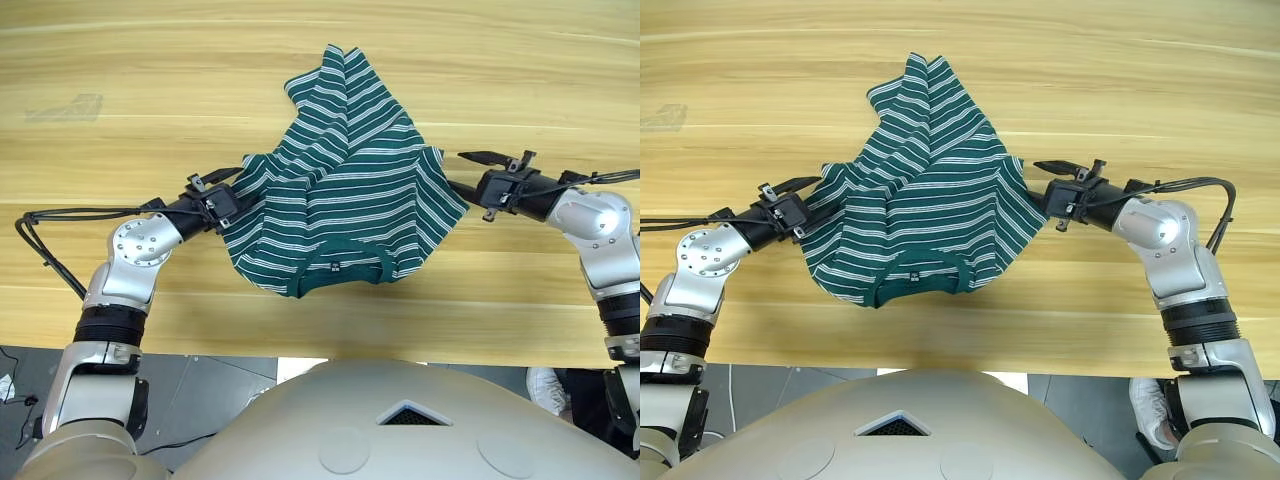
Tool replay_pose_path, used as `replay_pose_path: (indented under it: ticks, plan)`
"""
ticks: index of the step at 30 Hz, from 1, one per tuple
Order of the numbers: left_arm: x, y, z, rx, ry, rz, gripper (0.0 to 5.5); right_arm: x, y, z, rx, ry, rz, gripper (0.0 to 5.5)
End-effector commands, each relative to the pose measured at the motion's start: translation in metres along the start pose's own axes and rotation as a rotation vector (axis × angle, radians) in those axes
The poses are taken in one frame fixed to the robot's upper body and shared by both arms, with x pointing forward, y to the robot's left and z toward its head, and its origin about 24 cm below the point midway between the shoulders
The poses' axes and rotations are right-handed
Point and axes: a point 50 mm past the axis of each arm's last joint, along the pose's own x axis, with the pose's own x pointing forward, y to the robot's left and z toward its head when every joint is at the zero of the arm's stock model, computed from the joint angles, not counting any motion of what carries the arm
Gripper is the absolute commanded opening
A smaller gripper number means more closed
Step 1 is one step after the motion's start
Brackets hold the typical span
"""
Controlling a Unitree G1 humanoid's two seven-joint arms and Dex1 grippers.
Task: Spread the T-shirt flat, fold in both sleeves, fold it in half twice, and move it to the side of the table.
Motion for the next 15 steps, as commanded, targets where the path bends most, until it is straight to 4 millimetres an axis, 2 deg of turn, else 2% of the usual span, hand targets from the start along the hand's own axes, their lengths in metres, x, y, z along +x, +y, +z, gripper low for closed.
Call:
replay_pose_path:
  ticks: [1,3,7,9,13,15]
  plan:
    - [0.002,-0.01,0.001,0.013,0.014,-0.048,2.5,0.009,0.014,0.006,-0.019,-0.008,0.079,2.15]
    - [0.003,-0.011,0.002,0.016,0.01,-0.053,2.5,0.015,0.017,0.0,-0.002,0.012,0.092,2.15]
    - [0.005,-0.011,0.005,0.021,-0.002,-0.056,2.5,0.029,0.034,-0.03,0.012,0.124,0.168,2.15]
    - [0.005,-0.01,0.006,0.026,-0.001,-0.057,2.5,0.031,0.035,-0.044,0.017,0.175,0.172,2.15]
    - [0.0,-0.006,0.003,0.032,0.012,-0.046,2.5,0.02,0.022,-0.069,0.001,0.28,0.124,2.15]
    - [-0.003,-0.005,0.002,0.034,0.018,-0.043,2.5,0.008,0.025,-0.075,0.006,0.308,0.167,2.15]
